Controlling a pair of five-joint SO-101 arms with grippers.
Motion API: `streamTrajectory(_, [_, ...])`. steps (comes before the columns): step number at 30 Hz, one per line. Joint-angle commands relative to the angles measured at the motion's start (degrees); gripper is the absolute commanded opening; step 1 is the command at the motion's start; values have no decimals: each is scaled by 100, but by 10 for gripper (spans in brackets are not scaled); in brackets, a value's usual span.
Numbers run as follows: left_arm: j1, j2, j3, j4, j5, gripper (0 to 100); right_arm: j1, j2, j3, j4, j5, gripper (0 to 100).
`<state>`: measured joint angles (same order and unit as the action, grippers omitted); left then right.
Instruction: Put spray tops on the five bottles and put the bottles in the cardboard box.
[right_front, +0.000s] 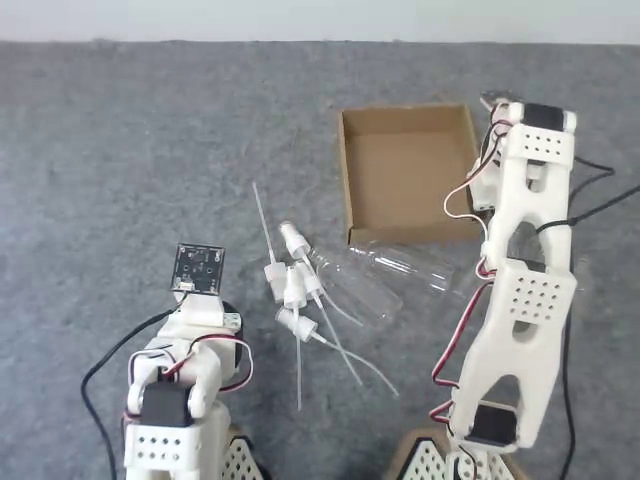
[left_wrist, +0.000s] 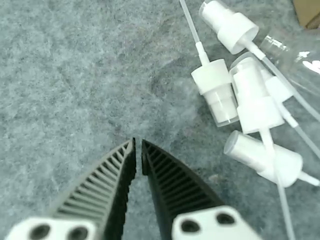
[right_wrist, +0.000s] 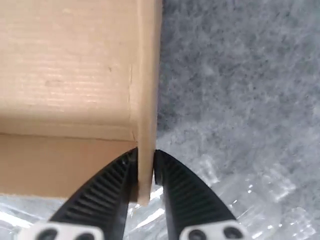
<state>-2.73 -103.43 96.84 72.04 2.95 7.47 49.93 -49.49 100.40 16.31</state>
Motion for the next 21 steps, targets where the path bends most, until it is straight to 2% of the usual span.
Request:
streamTrajectory(1, [-18,-88,-31,26,9,12,-13,-778,651,207,-53,6])
streamTrajectory(9, [-18,-88,-31,26,9,12,-31,-1982,1960,-110,-79,6])
streamTrajectory(16, [-18,-88,-31,26,9,12,-145,-3002,4149,-1895,-70,13])
streamTrajectory(21, [-18,-88,-31,26,9,12,-382,-3363,4897,-2545,-70,155])
